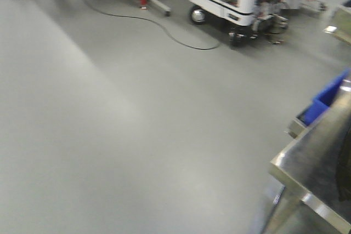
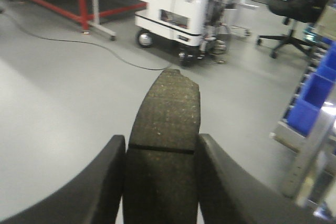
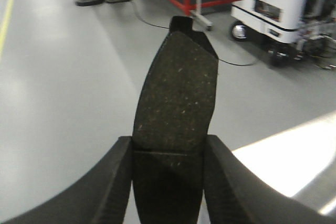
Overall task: Move and align brake pads A on conveyor
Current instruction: 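Turn the base away from the steel table toward the yellow line, then drive forward along the yellow floor line holding both pads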
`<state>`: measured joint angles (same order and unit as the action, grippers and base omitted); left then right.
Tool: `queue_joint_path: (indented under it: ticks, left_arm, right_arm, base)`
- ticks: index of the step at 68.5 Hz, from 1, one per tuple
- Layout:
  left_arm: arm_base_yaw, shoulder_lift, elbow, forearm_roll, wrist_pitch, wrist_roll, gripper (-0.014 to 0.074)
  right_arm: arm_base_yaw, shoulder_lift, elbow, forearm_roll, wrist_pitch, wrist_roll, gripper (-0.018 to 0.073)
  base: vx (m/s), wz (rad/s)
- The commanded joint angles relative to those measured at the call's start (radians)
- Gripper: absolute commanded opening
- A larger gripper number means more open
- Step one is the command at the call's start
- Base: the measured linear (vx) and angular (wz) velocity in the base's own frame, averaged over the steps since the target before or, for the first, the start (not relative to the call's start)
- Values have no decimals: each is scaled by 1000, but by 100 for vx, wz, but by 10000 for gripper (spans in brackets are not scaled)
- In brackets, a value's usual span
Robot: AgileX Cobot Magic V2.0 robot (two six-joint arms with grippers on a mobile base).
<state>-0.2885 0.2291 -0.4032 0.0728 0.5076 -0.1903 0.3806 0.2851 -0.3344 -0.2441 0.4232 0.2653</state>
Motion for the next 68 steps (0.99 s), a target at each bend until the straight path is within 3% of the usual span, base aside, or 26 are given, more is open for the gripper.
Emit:
queue_joint_path:
  ticks: [1, 68]
  left_arm:
    - [-2, 7, -30, 2, -97, 0, 101]
    - [-2, 7, -30, 2, -97, 0, 101]
  right_arm:
    - [-1, 8, -32, -20, -96, -6, 43]
    - [-1, 8, -32, -20, -95, -6, 43]
  base:
    - [0, 74]
    - [9, 54]
